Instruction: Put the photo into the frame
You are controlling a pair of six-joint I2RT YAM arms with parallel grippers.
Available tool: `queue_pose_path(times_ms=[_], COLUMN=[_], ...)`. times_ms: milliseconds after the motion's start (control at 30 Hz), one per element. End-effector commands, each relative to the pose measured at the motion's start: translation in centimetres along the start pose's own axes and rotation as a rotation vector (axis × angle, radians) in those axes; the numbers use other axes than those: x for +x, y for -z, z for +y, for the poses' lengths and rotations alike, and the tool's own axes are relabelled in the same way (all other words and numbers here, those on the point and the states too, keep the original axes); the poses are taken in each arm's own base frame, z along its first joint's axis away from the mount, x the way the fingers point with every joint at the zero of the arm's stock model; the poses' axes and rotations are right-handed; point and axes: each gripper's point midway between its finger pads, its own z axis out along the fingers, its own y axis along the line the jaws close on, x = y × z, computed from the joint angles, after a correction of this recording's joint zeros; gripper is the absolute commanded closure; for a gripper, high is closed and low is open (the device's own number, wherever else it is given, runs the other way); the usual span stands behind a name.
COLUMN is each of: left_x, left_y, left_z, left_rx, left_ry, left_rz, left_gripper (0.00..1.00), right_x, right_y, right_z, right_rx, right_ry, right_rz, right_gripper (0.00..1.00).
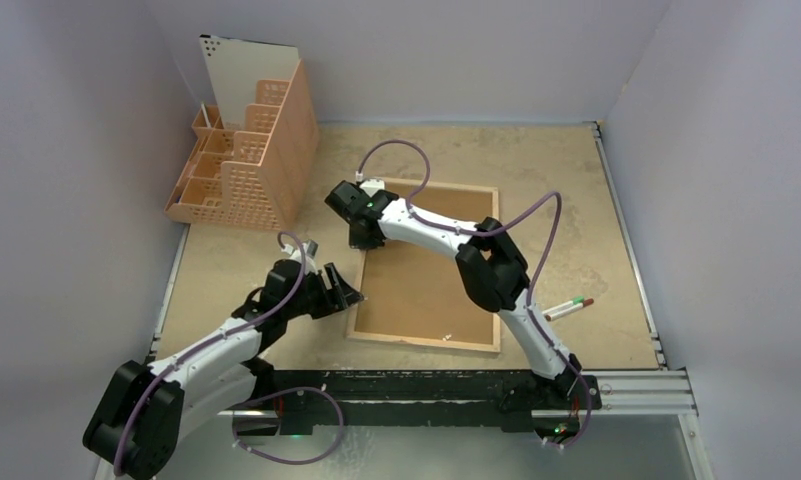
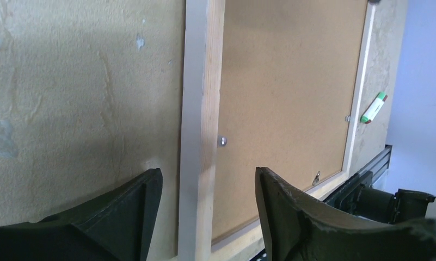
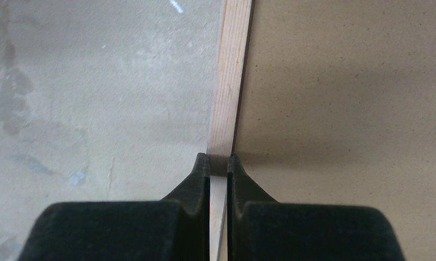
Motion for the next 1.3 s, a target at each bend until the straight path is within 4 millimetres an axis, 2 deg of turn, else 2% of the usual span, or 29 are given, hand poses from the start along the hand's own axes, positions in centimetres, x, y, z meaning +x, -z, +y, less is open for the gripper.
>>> queue_pose_path(times_ms=[0, 200, 333, 433, 533, 633, 767, 800, 900, 967, 1067, 1267], left_x=[-2.4, -2.4, -1.8, -1.5, -1.8, -2.3, -2.8, -2.9, -3.4, -3.7, -5.0, -8.9], left_y=[0.3, 0.1, 0.5, 1.6, 2.5, 3.1, 3.3, 3.3, 3.4, 3.5, 4.4, 7.1], left_z=[-2.1, -3.1, -6.2, -8.7, -9.7, -9.8, -9.4, -9.4, -9.8, -9.7, -10.3, -12.9], left_rx=[0.010, 0.049, 0.216, 0.346, 0.381, 0.366, 0.322, 0.318, 0.307, 0.275, 0.210, 0.136], left_ry=[0.035, 0.074, 0.119, 0.157, 0.160, 0.137, 0.104, 0.095, 0.069, 0.044, -0.010, -0.171], left_rz=[-0.046, -0.021, 0.032, 0.069, 0.066, 0.032, 0.009, 0.009, 0.008, 0.010, 0.000, -0.052], left_gripper=[0.34, 0.32, 0.35, 0.44, 0.56, 0.67, 0.87, 0.92, 1.00, 1.00, 1.00, 1.00], right_x=[-4.9, -5.1, -5.0, -4.9, -4.9, -5.0, -5.3, -5.4, -6.0, -6.9, -8.4, -11.7], right_y=[8.8, 11.0, 11.4, 11.3, 11.0, 11.0, 11.3, 11.6, 12.5, 13.4, 15.3, 20.0], right_z=[3.9, 4.1, 4.1, 4.0, 3.9, 3.8, 3.8, 3.9, 3.6, 3.1, 2.4, 1.0], right_rx=[-0.245, -0.318, -0.333, -0.332, -0.324, -0.318, -0.325, -0.329, -0.333, -0.326, -0.321, -0.354], right_ry=[-0.071, -0.086, -0.086, -0.087, -0.087, -0.090, -0.089, -0.087, -0.069, -0.070, -0.084, -0.127], right_rz=[-0.110, -0.114, -0.113, -0.114, -0.116, -0.121, -0.129, -0.133, -0.157, -0.199, -0.256, -0.357], right_gripper=[1.00, 1.00, 1.00, 1.00, 1.00, 1.00, 1.00, 0.98, 0.61, 0.48, 0.39, 0.33])
